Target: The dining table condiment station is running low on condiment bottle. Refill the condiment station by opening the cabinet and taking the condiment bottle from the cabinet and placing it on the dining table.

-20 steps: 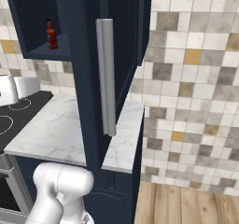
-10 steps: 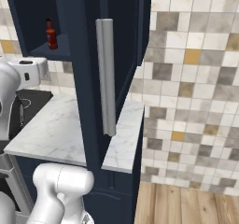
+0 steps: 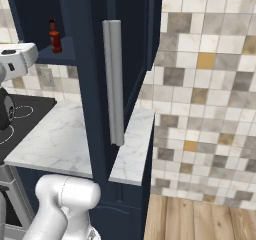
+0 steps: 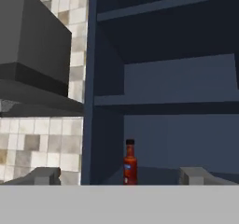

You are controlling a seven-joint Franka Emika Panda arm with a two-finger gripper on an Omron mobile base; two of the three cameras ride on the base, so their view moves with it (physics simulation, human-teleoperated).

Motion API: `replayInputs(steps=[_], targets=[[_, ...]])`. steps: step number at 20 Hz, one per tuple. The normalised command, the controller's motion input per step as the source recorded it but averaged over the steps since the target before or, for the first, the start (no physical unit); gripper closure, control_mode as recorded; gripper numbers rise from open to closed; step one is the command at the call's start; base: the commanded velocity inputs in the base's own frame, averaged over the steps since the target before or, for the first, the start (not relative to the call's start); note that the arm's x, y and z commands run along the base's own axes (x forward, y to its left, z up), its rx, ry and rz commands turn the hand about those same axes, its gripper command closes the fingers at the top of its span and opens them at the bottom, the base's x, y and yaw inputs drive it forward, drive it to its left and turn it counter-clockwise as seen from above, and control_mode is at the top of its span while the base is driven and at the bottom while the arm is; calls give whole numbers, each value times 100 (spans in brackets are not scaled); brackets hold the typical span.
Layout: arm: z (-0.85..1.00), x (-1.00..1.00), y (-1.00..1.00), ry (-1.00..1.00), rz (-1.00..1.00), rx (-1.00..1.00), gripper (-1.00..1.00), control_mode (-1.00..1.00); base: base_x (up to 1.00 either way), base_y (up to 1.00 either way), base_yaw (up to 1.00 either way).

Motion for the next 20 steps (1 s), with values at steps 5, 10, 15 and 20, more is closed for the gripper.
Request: replayInputs(steps=[5,10,15,20], targets=[[4,23,-6,1,0,0,-100,-100,0,0,0],[0,39,0,7,0,0,-100,-100,0,0,0],[0,26,0,11,0,0,-100,-100,0,0,0],[0,33,0,21,0,0,-100,-100,0,0,0]])
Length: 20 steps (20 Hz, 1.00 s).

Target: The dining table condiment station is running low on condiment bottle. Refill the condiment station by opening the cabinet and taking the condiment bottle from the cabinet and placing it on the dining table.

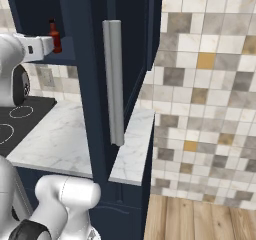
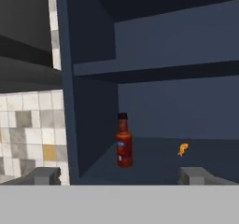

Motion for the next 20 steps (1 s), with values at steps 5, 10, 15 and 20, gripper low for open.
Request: replayInputs(steps=[5,10,15,20], targets=[[0,35,-1,13,0,0,-100,-100,0,0,0],[1,46,-1,5,0,0,-100,-100,0,0,0],[3,52,-2,0,2,0,-100,-100,0,0,0],[0,51,0,-1,3,0,-100,-100,0,0,0]])
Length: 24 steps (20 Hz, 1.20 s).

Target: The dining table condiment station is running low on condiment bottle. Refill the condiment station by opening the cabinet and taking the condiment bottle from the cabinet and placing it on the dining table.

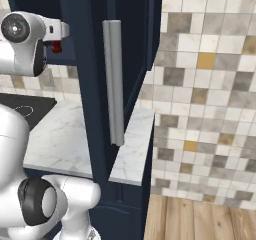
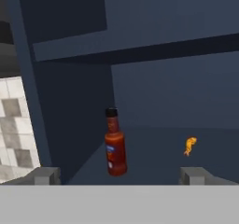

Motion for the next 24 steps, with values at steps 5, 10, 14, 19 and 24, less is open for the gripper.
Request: replayInputs(steps=[5,10,14,19,24], targets=[[-1,36,0,-5,3,0,-100,-100,0,0,0],[-10,26,0,-8,4,0,-100,-100,0,0,0],[-17,16,10,-8,8,-1,-100,-100,0,0,0],[-15,16,5,-5,11,0,-100,-100,0,0,0],[-3,18,4,0,12,0,-100,-100,0,0,0]])
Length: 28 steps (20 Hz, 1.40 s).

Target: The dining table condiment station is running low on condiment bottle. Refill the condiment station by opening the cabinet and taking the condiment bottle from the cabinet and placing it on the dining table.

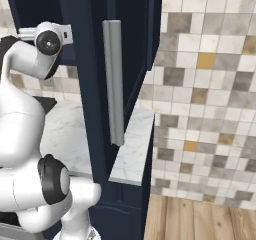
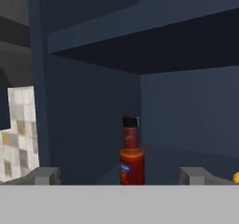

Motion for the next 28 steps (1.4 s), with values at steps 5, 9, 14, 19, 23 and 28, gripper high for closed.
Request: replayInputs(steps=[5,9,14,19,23,28], targets=[[0,21,0,0,13,0,-100,-100,0,0,0],[0,28,0,0,10,0,-100,-100,0,0,0],[0,34,0,2,5,0,-100,-100,0,0,0],[0,35,6,6,0,0,-100,-100,0,0,0],[0,34,13,7,0,0,-100,-100,0,0,0],[0,28,28,6,0,0,-100,-100,0,0,0]])
